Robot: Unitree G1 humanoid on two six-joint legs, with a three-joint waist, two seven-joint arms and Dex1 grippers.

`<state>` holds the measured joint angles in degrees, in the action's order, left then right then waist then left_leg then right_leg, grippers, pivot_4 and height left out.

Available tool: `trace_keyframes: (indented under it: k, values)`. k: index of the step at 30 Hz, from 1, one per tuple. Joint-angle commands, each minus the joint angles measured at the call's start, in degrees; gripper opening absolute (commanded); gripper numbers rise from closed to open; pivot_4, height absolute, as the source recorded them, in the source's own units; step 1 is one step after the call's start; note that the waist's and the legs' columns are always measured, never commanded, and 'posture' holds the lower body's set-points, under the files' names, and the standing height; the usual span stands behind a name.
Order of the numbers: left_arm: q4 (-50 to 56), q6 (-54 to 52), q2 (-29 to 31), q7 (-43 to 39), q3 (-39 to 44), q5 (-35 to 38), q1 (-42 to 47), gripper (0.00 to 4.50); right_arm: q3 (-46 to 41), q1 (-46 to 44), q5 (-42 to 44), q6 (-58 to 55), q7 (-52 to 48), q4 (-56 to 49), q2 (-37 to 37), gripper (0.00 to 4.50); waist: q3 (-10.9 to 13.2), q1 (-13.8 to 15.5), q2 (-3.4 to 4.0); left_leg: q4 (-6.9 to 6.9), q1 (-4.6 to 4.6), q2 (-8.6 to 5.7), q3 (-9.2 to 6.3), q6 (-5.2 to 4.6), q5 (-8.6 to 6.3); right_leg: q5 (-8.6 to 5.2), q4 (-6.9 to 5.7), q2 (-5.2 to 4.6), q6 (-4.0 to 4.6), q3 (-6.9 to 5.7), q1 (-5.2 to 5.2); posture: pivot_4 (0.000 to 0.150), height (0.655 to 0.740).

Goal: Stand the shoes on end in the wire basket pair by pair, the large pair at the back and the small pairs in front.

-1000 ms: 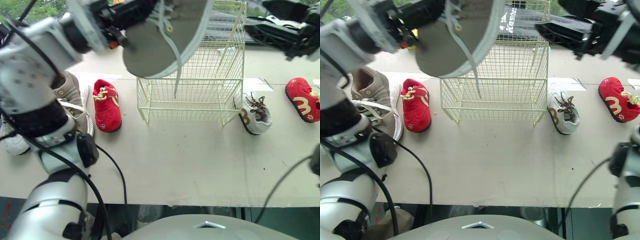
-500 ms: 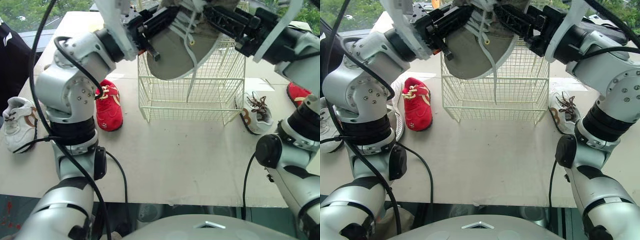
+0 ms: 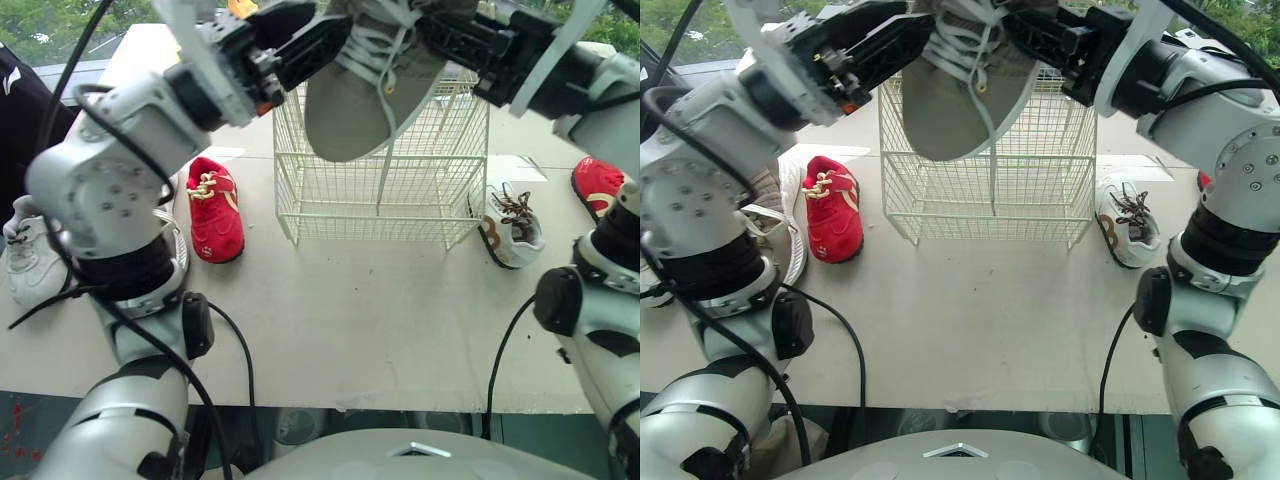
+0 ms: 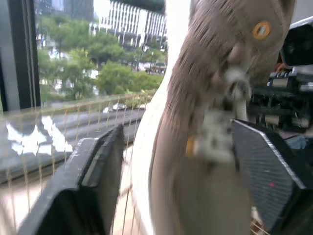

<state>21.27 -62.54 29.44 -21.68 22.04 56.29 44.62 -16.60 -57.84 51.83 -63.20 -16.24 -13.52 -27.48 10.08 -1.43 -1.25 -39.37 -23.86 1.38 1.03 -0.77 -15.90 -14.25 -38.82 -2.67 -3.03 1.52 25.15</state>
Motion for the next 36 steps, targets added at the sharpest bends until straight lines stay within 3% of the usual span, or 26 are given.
trace_keyframes:
  k: [1, 5, 9, 15, 20, 23, 27, 36]
  values:
    - [11.13, 0.35, 1.56, 2.25, 2.90, 6.24, -6.43, 4.50, 0.22, -4.63, -4.61, 12.30, -9.76, 2.65, -4.53, 1.05, 0.01, -0.15, -0.02, 0.00, -0.01, 0.00, -0.01, 0.00, 0.00, 0.00, 0.02, 0.00, 0.00, -0.01, 0.00, 0.150, 0.7400]
    - [17.39, 0.32, 5.36, 1.57, 6.94, 20.14, -16.56, 4.50, 3.77, -10.77, -11.71, 23.79, -20.71, 13.28, -8.87, 1.05, 0.02, -0.80, -0.02, 0.02, 0.04, 0.02, 0.06, 0.01, 0.00, 0.00, 0.02, 0.00, 0.00, 0.06, 0.00, 0.150, 0.7400]
    - [22.65, 4.01, 7.82, 3.07, 5.96, 22.17, -22.16, 4.50, 8.41, -13.38, -18.22, 33.13, -28.55, 21.02, -10.45, 1.05, 0.00, -0.76, -0.05, 0.01, 0.10, 0.04, 0.07, 0.00, 0.00, 0.00, 0.07, 0.01, 0.01, 0.09, -0.04, 0.150, 0.7400]
    - [28.38, 10.85, 10.44, 1.07, 8.02, 18.71, -34.42, 4.50, 13.13, -16.49, -27.42, 49.27, -39.59, 34.00, -10.98, 1.05, 0.01, -0.84, -0.04, 0.00, 0.18, 0.02, 0.11, 0.00, 0.00, 0.00, 0.04, 0.02, 0.01, 0.13, -0.11, 0.150, 0.7400]
    - [28.33, 15.61, 11.42, -0.85, 8.35, 15.07, -40.54, 4.50, 14.16, -18.57, -32.06, 57.43, -43.21, 44.12, -10.25, 1.05, 0.01, -0.56, -0.04, 0.00, 0.13, 0.03, 0.08, 0.01, 0.00, 0.00, 0.09, 0.00, 0.02, 0.08, -0.09, 0.150, 0.7400]
    - [28.05, 17.94, 11.85, -1.00, 7.26, 13.92, -41.49, 4.50, 14.90, -20.49, -34.87, 62.77, -45.73, 50.42, -10.11, 1.05, 0.01, -0.49, -0.04, 0.01, 0.13, 0.02, 0.07, 0.01, 0.00, 0.00, 0.14, 0.00, 0.02, 0.07, -0.10, 0.150, 0.7400]
    - [27.94, 20.00, 12.11, -0.81, 5.82, 12.63, -41.77, 4.50, 14.80, -22.27, -34.91, 61.31, -50.76, 53.48, -10.85, 1.05, 0.02, -0.55, -0.03, 0.02, 0.12, 0.03, 0.07, 0.01, 0.00, 0.00, 0.16, 0.00, 0.02, 0.07, -0.11, 0.150, 0.7400]
    - [25.85, 22.81, 13.62, -2.53, 3.46, 9.55, -40.82, 4.50, 16.52, -19.19, -38.43, 64.08, -57.30, 61.76, -9.43, 1.05, 0.01, -0.41, -0.04, 0.04, 0.15, 0.09, 0.05, 0.00, -0.01, 0.00, 0.20, 0.00, 0.02, 0.04, -0.16, 0.150, 0.7400]
